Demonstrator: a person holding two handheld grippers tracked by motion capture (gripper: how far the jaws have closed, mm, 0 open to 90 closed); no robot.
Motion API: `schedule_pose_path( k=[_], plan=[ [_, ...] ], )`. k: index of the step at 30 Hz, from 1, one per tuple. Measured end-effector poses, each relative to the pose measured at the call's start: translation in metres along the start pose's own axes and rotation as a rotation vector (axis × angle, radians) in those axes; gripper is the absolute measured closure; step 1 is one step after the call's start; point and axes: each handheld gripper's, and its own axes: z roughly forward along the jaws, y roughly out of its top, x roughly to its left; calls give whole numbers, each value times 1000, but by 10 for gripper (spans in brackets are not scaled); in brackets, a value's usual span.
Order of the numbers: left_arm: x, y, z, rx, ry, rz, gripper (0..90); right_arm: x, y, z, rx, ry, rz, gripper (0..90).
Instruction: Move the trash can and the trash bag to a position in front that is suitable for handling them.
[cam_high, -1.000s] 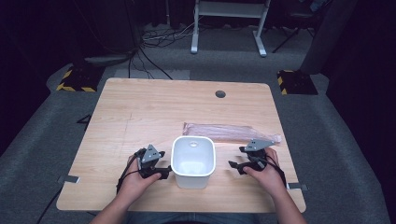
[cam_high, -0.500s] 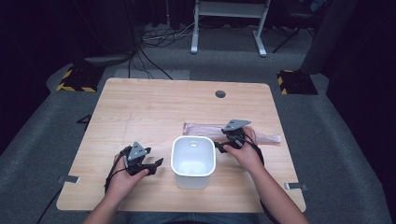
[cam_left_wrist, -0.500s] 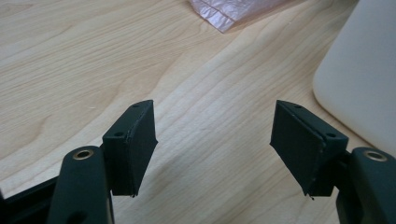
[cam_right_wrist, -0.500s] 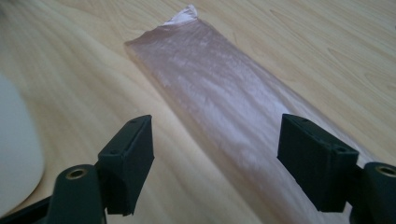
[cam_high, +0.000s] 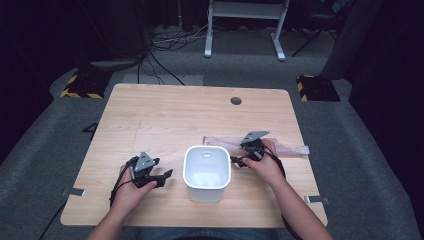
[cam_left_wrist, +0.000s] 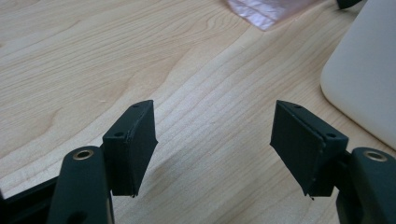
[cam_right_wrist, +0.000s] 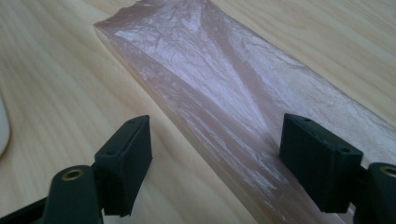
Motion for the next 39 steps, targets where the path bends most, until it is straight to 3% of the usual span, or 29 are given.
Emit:
schedule_pose_path(
  k=[8,14,17,19,22,24,25,28,32,33,34,35,37,38,39],
  plan=[
    [-2,3,4,1,-8,4,310,-2,-31,-37,43,-14,12,258],
    [-1,4,5,0,2,9,310,2,-26,-51,-16,-43,33,302],
    [0,2,3,4,-7,1,310,2,-21,-56,-32,-72,82,337],
    [1,1,1,5,-1,-1,310,-1,-22,-60,-5,-106,158,370],
    [4,-1,-2,2,10,-10,311,-3,-26,-62,-6,-124,174,377],
    [6,-1,-2,2,18,-10,312,-8,-27,-61,-33,-130,260,371],
    [5,-1,-2,1,24,-11,312,-9,-24,-60,-52,-129,276,365],
    [4,-1,-1,8,23,0,312,-7,-14,-52,-83,-128,252,358],
    [2,0,0,14,18,7,312,-1,15,-17,-83,-139,176,429],
    [2,0,0,14,17,6,312,-1,15,-17,-83,-139,176,429],
    [2,0,-1,12,16,7,313,-1,19,-10,-74,-150,172,439],
    [3,-1,-1,10,17,14,313,2,21,3,-39,-131,154,473],
    [3,-1,-1,9,16,15,312,8,19,7,-6,-88,120,487],
    [3,-1,-2,10,9,9,312,8,19,7,-6,-88,120,487],
    [3,-1,-2,9,10,9,313,14,15,7,23,-71,81,482]
  ],
)
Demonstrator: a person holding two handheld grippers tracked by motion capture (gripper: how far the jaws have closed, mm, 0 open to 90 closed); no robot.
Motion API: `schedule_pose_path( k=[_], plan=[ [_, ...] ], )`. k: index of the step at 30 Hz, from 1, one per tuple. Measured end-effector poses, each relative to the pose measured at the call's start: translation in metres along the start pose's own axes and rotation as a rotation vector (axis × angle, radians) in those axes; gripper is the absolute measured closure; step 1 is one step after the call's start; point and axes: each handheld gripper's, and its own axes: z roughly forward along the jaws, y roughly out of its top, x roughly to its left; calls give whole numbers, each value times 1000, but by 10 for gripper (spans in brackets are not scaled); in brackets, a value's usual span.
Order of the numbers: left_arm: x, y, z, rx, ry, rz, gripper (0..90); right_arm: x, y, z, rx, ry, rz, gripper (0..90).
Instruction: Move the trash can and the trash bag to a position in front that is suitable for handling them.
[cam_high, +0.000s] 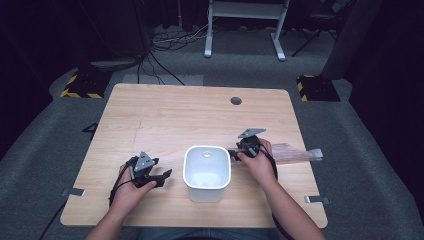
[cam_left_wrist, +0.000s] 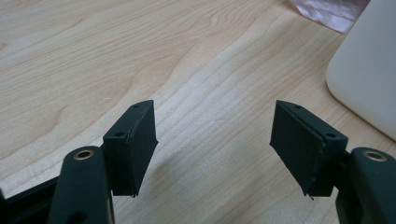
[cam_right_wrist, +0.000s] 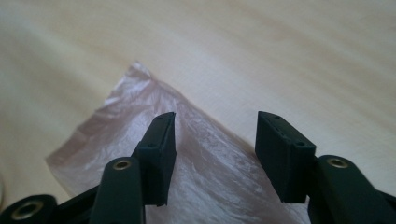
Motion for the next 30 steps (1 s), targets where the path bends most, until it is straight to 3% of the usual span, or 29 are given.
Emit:
schedule_pose_path(
  k=[1,3,4,5,7,10,11,12,13,16,17,18,19,21,24,29,30],
  plan=[
    [0,0,0,0,-5,-9,312,5,-7,-7,4,26,-40,485],
    [-1,0,1,4,-5,-12,312,8,-11,-12,17,49,-64,483],
    [-1,0,1,9,-5,-6,312,13,-22,-24,34,90,-123,470],
    [-1,1,1,14,-3,3,312,13,-22,-24,34,90,-123,470],
    [-1,1,1,10,0,8,312,19,-36,-39,65,148,-173,452],
    [-3,2,3,18,1,8,312,29,-58,-66,109,241,-186,421],
    [-4,2,3,15,1,9,312,29,-69,-84,77,251,-119,401],
    [-5,2,4,15,0,11,312,29,-69,-84,77,251,-119,401],
    [-5,2,4,18,1,12,312,25,-75,-96,45,210,-46,365],
    [-7,3,5,22,-3,11,312,2,-97,-131,9,-46,236,336],
    [-7,3,6,17,-2,11,312,-17,-113,-148,2,-186,349,307],
    [-7,3,6,15,-3,10,312,-17,-113,-148,2,-186,349,307],
    [-7,3,6,15,-4,12,312,-31,-126,-154,43,-290,406,298],
    [-7,3,6,18,-8,9,312,-35,-131,-154,60,-300,434,307],
    [-6,4,6,19,-6,9,311,-46,-137,-142,83,-227,496,298],
    [-6,4,6,18,-7,12,311,-59,-115,-118,57,-180,456,241],
    [-6,3,6,15,-7,9,311,-62,-101,-105,72,-175,432,220]
  ],
)
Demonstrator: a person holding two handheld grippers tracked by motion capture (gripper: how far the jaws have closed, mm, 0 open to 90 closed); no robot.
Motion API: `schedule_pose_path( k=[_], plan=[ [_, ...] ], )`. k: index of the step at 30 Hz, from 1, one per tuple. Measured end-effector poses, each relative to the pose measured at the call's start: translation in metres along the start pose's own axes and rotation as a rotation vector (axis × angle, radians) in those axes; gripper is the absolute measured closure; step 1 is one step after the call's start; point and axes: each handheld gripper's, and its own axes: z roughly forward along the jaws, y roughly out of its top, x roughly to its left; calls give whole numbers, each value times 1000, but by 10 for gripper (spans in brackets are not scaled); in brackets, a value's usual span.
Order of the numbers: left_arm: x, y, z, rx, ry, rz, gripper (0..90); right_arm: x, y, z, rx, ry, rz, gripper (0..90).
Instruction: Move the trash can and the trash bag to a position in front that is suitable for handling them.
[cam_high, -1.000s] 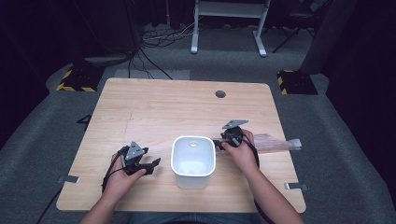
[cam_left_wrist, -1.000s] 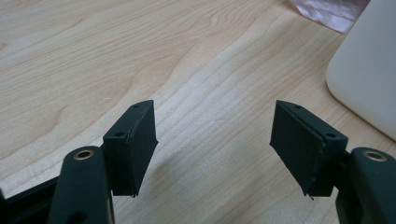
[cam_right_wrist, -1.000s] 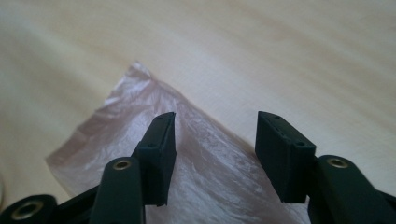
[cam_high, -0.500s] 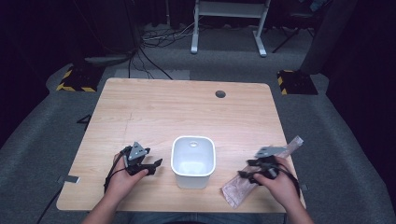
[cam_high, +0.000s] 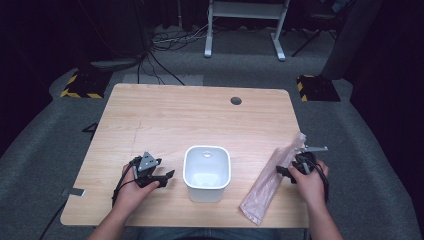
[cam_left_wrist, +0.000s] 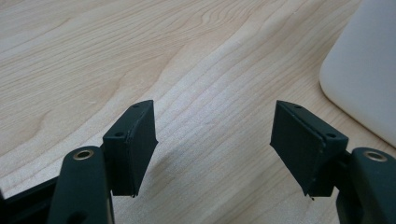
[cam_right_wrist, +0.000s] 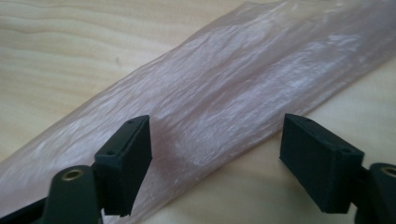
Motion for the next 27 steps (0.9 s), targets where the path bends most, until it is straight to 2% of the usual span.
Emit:
schedule_pose_path(
  k=[2,4,5,7,8,10,11,12,13,15,16,18,19,20,21,22,24,25,26,27],
  plan=[
    [1,0,-1,-2,2,2,311,10,14,11,12,25,-3,183],
    [1,0,0,-2,-11,-16,311,21,26,20,41,41,-11,181],
    [1,0,-1,-3,-13,-20,311,21,26,20,41,41,-11,181],
    [1,-1,-1,-2,-12,-16,310,32,35,27,65,50,-11,165],
    [2,-1,-1,-1,-11,-14,310,44,43,34,87,60,-19,161],
    [2,-1,-1,-4,-12,-16,310,48,46,36,100,55,-28,162],
    [2,-1,-1,-7,-10,-15,310,54,49,39,115,49,-46,163],
    [1,-1,-2,-1,-13,-14,310,65,54,43,151,38,-86,163],
    [1,-1,-2,5,-14,-14,310,65,54,43,151,38,-86,163],
    [1,-1,-1,1,-6,-5,310,75,58,48,190,-14,-153,163],
    [1,-1,-1,2,-7,-5,310,84,61,52,232,-59,-202,176],
    [0,-1,-1,4,-10,-10,309,89,65,52,259,-57,-203,260],
    [0,-1,-1,4,-9,-10,309,89,65,52,259,-57,-203,260],
    [1,-1,-2,6,-5,-4,310,90,67,51,270,-58,-206,314],
    [1,-1,-2,7,-3,-6,310,92,68,51,282,-56,-209,388],
    [1,-1,-2,8,-11,-17,310,93,70,49,293,-53,-211,507],
    [1,-2,-2,0,-11,-24,310,92,73,47,323,-34,-220,687],
    [1,-2,-2,-4,-11,-24,310,92,73,47,323,-34,-220,687],
    [1,-2,-3,3,-17,-31,310,91,73,47,326,-14,-216,749],
    [2,-2,-3,6,-14,-29,310,89,73,46,332,24,-198,802]
  ],
)
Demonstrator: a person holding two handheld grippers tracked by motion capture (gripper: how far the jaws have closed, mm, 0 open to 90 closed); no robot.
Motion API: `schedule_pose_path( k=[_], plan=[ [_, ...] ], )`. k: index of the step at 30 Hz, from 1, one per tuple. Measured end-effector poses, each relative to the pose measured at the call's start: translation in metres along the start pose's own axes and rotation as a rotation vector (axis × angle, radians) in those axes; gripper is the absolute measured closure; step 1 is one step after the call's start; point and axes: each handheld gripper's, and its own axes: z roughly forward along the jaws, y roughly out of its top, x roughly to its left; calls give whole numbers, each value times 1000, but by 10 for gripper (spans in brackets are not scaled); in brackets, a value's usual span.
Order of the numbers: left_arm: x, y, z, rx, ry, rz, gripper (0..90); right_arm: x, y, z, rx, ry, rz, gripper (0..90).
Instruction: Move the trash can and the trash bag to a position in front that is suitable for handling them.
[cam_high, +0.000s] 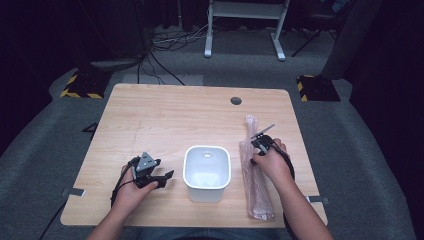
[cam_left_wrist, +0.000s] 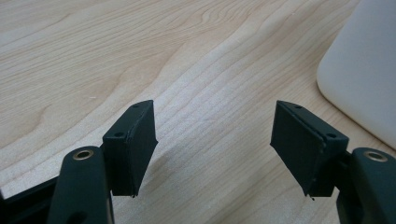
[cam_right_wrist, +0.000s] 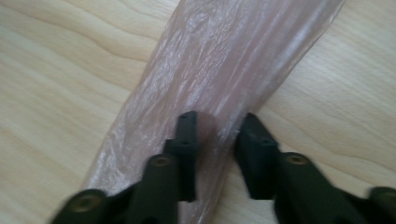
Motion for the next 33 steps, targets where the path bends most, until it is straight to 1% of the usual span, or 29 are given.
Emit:
schedule_pose_path(
  k=[1,2,3,4,5,6,8,9,10,11,12,14,15,16,17,18,19,21,22,23,24,27,28,29,30,31,33],
  plan=[
    [0,0,0,0,-2,-3,309,-5,-3,2,-17,135,23,868],
    [0,0,0,-2,-3,-9,310,-6,-5,4,-27,181,24,882],
    [0,0,0,-1,-5,-16,310,-6,-5,4,-27,181,24,882],
    [0,0,0,3,-5,-15,310,-7,-9,4,-55,200,14,896],
    [0,0,0,6,-5,-11,310,-7,-9,4,-55,200,14,896],
    [1,0,1,5,-3,-10,310,-6,-12,2,-83,201,0,899],
    [1,0,1,6,0,-8,309,-6,-16,-1,-137,220,-15,900],
    [0,0,1,6,-1,-10,310,-6,-19,-5,-180,234,-28,900],
    [0,0,1,3,0,-10,310,-6,-21,-8,-199,240,-33,900],
    [0,0,1,6,-2,-11,310,-5,-22,-11,-226,240,-36,900],
    [0,0,1,6,-2,-12,309,-6,-24,-15,-262,241,-57,900],
    [0,0,0,3,-2,-16,309,-6,-27,-22,-315,241,-67,900],
    [0,0,0,2,-2,-17,310,-6,-28,-27,-359,244,-83,900],
    [0,0,0,3,-1,-17,310,-7,-30,-34,-419,254,-89,900],
    [0,0,0,6,-2,-20,310,-7,-30,-34,-419,254,-89,900],
    [0,0,0,6,-3,-22,310,-8,-31,-37,-452,263,-97,900],
    [1,0,0,2,0,-21,310,-8,-32,-39,-472,268,-101,900],
    [1,0,1,1,3,-22,310,-10,-33,-44,-537,286,-129,900],
    [1,0,0,0,4,-19,310,-12,-33,-48,-587,302,-145,900],
    [1,0,0,-2,2,-25,309,-13,-33,-50,-612,312,-154,900],
    [1,0,0,-2,2,-25,309,-13,-33,-50,-612,312,-154,900],
    [2,0,-1,4,1,-13,309,-16,-34,-55,-657,334,-169,900],
    [2,0,-1,6,-3,-18,310,-17,-34,-58,-677,348,-174,900],
    [2,0,-1,6,-6,-23,309,-19,-34,-61,-697,357,-186,900],
    [2,-1,0,-5,-2,-29,309,-20,-33,-65,-729,371,-207,900],
    [2,-1,0,-5,-2,-29,309,-20,-33,-65,-729,371,-207,900],
    [2,-1,-1,9,-1,-25,309,-22,-32,-68,-753,396,-236,900]
  ],
)
